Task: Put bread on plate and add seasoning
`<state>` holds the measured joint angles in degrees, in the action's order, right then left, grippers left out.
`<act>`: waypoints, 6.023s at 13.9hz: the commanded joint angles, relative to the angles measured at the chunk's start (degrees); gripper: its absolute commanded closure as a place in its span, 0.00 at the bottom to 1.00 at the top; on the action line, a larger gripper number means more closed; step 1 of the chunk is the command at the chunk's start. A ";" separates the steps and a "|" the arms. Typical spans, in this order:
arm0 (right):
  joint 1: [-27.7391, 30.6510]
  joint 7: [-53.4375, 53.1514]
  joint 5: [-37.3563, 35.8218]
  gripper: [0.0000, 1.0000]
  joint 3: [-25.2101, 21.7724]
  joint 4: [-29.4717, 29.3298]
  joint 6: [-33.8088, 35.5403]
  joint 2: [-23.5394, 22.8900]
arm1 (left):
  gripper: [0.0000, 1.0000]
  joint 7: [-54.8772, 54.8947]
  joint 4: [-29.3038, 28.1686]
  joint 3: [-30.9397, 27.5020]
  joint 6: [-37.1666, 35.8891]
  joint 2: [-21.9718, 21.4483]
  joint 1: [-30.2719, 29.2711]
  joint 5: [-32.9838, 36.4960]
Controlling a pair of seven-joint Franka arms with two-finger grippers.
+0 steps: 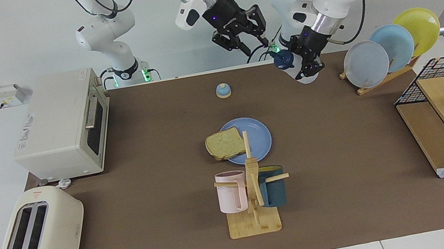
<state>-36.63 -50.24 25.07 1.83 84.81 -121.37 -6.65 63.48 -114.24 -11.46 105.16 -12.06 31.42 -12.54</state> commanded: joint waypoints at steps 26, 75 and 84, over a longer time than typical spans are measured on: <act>-2.74 -1.97 -4.24 0.91 -0.16 1.24 -4.31 -1.43 | 1.00 2.08 -1.95 -0.67 -0.40 -2.27 0.75 -3.02; 34.88 47.25 -27.27 0.00 -1.66 7.91 34.63 7.79 | 1.00 -21.02 -0.81 18.83 2.42 3.17 1.28 33.97; 33.99 47.25 -26.91 0.00 -2.89 5.81 36.47 5.68 | 1.00 -33.50 5.87 21.74 -3.47 15.38 7.77 45.39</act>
<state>-3.18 -4.65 -1.56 -1.18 92.83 -86.60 -0.49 32.76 -111.59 10.69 105.03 -0.02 36.45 29.67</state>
